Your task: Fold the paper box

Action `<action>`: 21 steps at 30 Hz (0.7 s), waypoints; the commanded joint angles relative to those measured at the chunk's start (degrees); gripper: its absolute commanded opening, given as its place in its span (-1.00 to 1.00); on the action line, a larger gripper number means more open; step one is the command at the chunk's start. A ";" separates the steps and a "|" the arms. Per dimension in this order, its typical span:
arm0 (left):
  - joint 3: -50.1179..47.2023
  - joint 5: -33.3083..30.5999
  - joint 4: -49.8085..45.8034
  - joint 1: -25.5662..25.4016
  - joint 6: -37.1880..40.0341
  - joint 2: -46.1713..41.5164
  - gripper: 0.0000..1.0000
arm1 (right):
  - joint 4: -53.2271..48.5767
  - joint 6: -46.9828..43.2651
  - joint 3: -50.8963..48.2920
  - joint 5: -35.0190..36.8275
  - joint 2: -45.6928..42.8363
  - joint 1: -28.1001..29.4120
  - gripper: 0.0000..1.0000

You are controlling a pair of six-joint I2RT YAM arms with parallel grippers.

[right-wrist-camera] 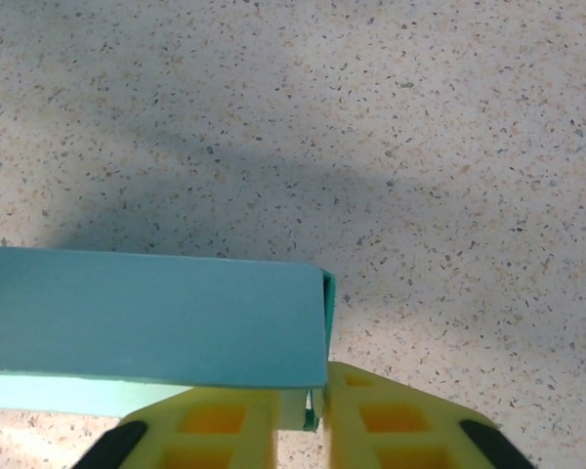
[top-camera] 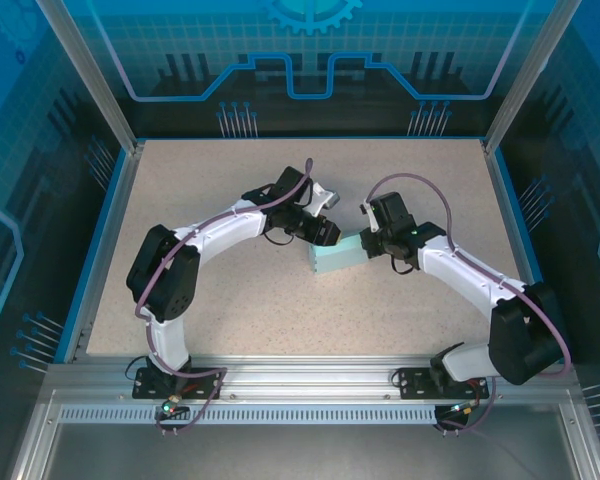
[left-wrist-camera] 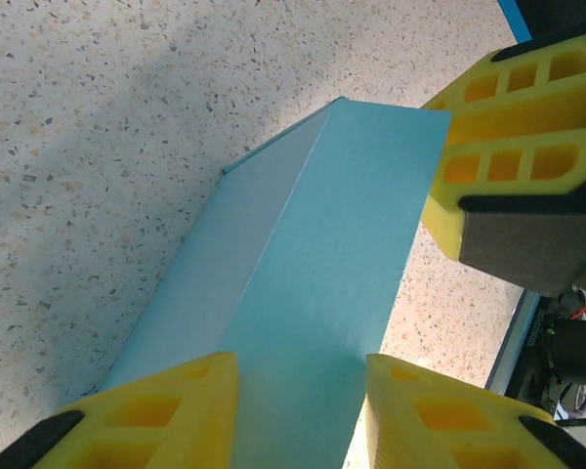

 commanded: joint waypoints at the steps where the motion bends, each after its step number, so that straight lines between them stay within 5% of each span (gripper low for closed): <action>1: -2.63 -5.69 -4.88 -0.52 0.98 2.40 -0.26 | -2.79 -0.72 2.69 -3.63 -2.26 -0.55 -0.50; 11: -2.83 -6.10 -4.83 -0.72 1.26 2.43 -0.27 | -4.25 0.52 4.78 -14.20 -5.28 -6.54 -0.19; 21: -2.65 -6.28 -4.92 -0.84 1.29 2.03 -0.27 | -1.63 3.36 9.39 -19.40 4.58 -10.33 -0.16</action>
